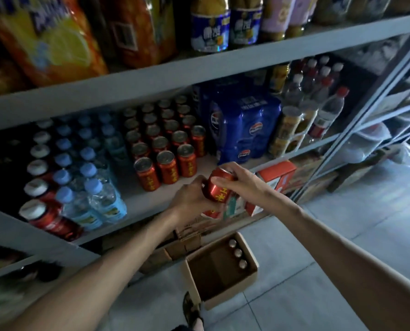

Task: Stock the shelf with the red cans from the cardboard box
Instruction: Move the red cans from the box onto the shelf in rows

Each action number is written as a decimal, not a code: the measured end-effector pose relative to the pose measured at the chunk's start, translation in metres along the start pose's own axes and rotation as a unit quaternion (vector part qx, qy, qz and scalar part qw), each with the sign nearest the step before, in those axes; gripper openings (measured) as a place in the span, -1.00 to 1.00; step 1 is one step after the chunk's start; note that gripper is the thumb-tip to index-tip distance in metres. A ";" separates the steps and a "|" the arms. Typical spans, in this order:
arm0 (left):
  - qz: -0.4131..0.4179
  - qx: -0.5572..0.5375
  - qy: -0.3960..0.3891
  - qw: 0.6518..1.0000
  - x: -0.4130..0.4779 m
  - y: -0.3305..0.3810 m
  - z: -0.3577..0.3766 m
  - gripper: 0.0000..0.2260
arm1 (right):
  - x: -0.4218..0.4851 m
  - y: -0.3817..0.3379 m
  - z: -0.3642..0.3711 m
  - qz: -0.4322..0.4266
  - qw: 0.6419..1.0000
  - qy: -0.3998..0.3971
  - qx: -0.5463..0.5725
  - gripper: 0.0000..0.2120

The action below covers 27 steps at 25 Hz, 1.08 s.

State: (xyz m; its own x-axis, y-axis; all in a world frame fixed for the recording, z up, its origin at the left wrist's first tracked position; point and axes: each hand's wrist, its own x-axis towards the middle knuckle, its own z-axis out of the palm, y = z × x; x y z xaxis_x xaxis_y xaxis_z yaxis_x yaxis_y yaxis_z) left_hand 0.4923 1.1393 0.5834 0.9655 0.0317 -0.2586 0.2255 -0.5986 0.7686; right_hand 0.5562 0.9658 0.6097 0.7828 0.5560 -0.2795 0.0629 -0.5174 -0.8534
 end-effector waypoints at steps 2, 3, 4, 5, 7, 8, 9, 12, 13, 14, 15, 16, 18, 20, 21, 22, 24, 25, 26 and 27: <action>0.017 -0.011 0.028 0.999 0.009 0.003 -0.005 -0.37 | 0.012 -0.005 -0.006 -0.004 0.999 0.025 -0.035 -0.35; 0.019 -0.016 0.041 0.999 0.013 0.004 -0.005 -0.40 | 0.017 -0.006 -0.009 0.004 0.998 0.039 -0.040 -0.33; 0.016 -0.023 0.051 0.998 0.018 0.004 -0.004 -0.40 | 0.023 -0.006 -0.012 0.017 0.998 0.054 -0.042 -0.32; 0.009 -0.028 0.060 0.998 0.023 0.001 -0.002 -0.38 | 0.028 -0.004 -0.013 0.034 0.996 0.067 -0.040 -0.33; 0.002 -0.031 0.082 0.996 0.033 -0.006 0.003 -0.32 | 0.040 0.000 -0.009 0.052 0.995 0.080 -0.033 -0.42; 0.004 -0.035 0.096 0.995 0.036 -0.009 0.006 -0.30 | 0.045 0.001 -0.005 0.057 0.994 0.088 -0.033 -0.48; 0.010 -0.042 0.110 0.993 0.039 -0.011 0.008 -0.28 | 0.049 0.003 0.000 0.063 0.992 0.102 -0.035 -0.47; 0.021 -0.071 0.131 0.989 0.046 -0.014 0.013 -0.35 | 0.064 0.011 0.008 0.072 0.982 0.153 -0.081 -0.29; 0.013 -0.069 0.140 0.988 0.048 -0.016 0.015 -0.38 | 0.071 0.014 0.008 0.061 0.981 0.157 -0.097 -0.31; 0.004 -0.054 0.151 0.987 0.050 -0.020 0.017 -0.40 | 0.079 0.018 0.007 0.045 0.980 0.158 -0.111 -0.35; -0.015 -0.018 0.161 0.987 0.049 -0.026 0.020 -0.43 | 0.085 0.022 0.005 0.028 0.978 0.161 -0.126 -0.39; -0.048 0.027 0.167 0.984 0.047 -0.034 0.021 -0.47 | 0.091 0.026 0.005 0.009 0.974 0.173 -0.146 -0.42; -0.161 0.090 0.171 0.968 0.040 -0.058 0.016 -0.53 | 0.104 0.035 0.007 -0.033 0.958 0.210 -0.193 -0.43; -0.262 0.084 0.200 0.941 0.031 -0.083 0.004 -0.60 | 0.116 0.040 0.010 -0.066 0.942 0.235 -0.229 -0.41; -0.291 0.080 0.224 0.927 0.027 -0.093 -0.002 -0.64 | 0.122 0.043 0.011 -0.082 0.935 0.240 -0.249 -0.38; -0.307 0.087 0.249 0.915 0.024 -0.100 -0.007 -0.67 | 0.127 0.044 0.013 -0.099 0.925 0.241 -0.277 -0.35; -0.318 0.114 0.285 0.897 0.022 -0.109 -0.013 -0.65 | 0.133 0.047 0.021 -0.131 0.904 0.238 -0.331 -0.32; -0.319 0.123 0.293 0.893 0.023 -0.113 -0.016 -0.60 | 0.135 0.048 0.027 -0.141 0.895 0.238 -0.349 -0.30; -0.319 0.125 0.286 0.895 0.024 -0.117 -0.019 -0.52 | 0.136 0.049 0.032 -0.143 0.890 0.235 -0.364 -0.28; -0.320 0.125 0.264 0.902 0.027 -0.122 -0.022 -0.41 | 0.138 0.048 0.035 -0.138 0.888 0.230 -0.375 -0.26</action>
State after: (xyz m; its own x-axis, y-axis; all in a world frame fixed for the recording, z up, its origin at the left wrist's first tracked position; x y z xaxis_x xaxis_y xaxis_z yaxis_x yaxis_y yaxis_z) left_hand 0.4935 1.2305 0.4959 0.5911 0.7708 -0.2376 0.7850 -0.4822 0.3889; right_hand 0.6454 1.0405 0.5143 0.8324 0.4943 0.2505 0.5511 -0.7856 -0.2814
